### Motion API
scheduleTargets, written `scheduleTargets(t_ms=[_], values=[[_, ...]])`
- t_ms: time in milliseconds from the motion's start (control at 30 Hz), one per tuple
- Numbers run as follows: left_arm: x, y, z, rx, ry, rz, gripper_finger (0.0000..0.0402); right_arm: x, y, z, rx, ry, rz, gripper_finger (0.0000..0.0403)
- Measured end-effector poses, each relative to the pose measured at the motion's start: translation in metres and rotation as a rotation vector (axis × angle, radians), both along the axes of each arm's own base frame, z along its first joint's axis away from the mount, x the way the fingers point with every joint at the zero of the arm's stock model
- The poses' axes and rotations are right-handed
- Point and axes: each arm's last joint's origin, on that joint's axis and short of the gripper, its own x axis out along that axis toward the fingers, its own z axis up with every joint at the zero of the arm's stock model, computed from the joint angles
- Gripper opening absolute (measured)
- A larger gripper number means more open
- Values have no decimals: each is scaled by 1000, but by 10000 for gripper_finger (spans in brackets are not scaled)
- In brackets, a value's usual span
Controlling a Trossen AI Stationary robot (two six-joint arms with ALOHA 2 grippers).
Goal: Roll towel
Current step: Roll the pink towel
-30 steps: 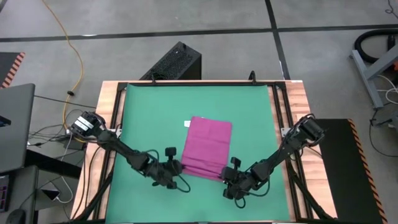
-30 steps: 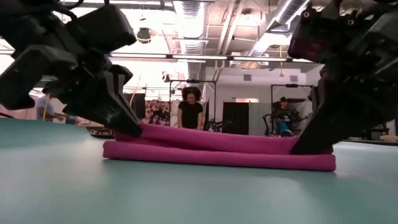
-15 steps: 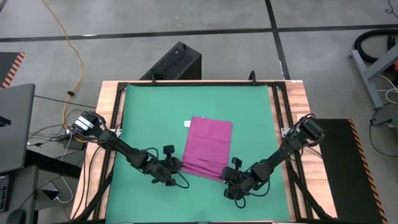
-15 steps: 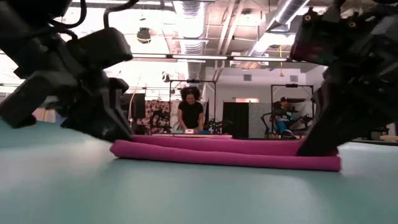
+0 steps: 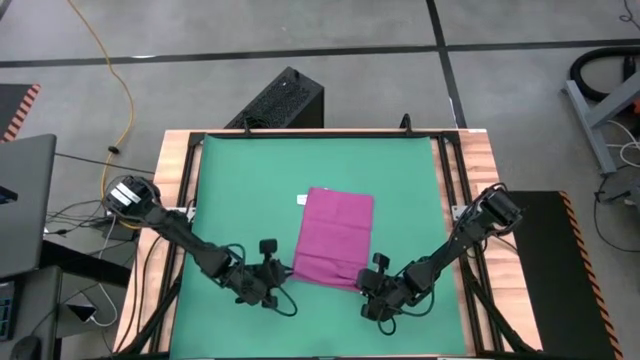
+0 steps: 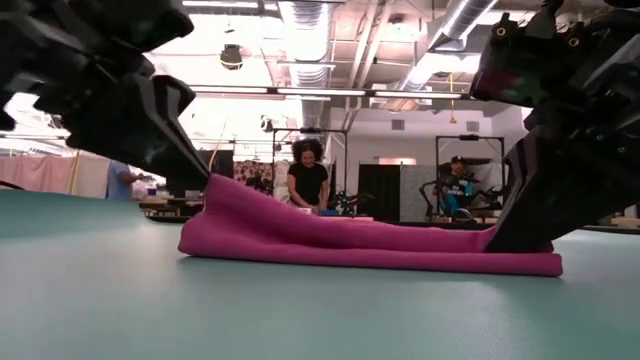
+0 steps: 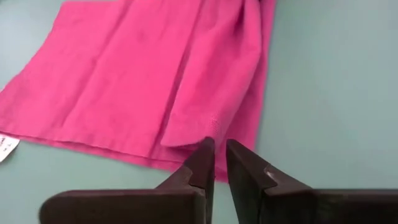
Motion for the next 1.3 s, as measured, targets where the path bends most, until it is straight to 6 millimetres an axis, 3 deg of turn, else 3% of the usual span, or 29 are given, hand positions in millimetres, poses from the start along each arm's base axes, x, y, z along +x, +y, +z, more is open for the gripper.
scheduleTargets(t_ms=[133,500,700,867,1100,1300], values=[[-3,-6,1,24,-13,-25,4,2,10,9,-12,-21,50,17],[-5,-24,11,-33,-36,-110,0,8,37,36,-8,-71,197,16],[-11,-45,22,-46,-63,-196,0,3,38,34,-27,-21,221,16],[-22,-54,19,16,-37,-220,0,-3,44,33,-53,-10,263,16],[-25,-55,22,111,-102,-130,0,-15,60,35,-108,-37,398,16],[-3,-33,26,226,-116,-119,0,-17,62,35,-129,-30,420,16]])
